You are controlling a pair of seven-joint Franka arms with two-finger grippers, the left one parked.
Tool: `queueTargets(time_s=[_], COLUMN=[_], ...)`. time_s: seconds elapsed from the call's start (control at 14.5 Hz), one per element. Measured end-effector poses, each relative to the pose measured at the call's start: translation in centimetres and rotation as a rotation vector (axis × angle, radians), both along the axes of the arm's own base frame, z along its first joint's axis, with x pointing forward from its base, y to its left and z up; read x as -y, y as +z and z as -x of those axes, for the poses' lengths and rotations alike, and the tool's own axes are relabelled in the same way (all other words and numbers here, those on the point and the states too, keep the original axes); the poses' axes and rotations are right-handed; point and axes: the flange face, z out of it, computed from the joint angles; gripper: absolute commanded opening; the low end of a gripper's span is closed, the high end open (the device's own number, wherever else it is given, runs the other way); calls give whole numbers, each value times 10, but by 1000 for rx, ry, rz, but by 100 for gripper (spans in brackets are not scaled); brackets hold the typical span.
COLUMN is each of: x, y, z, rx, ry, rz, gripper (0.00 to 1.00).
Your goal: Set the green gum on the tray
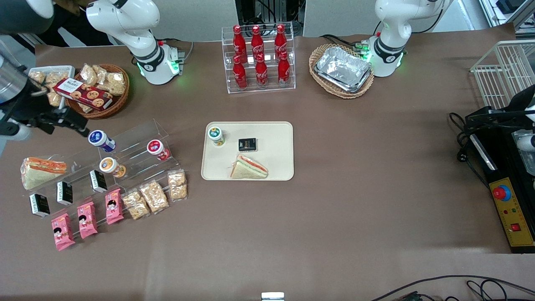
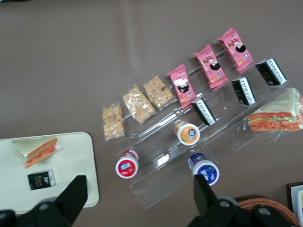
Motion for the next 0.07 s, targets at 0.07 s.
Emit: queueTargets(time_s=[0.07], x=[7], y=[-5], z=[-4], rx=[-6], ry=[6], rz=[1], gripper=[100])
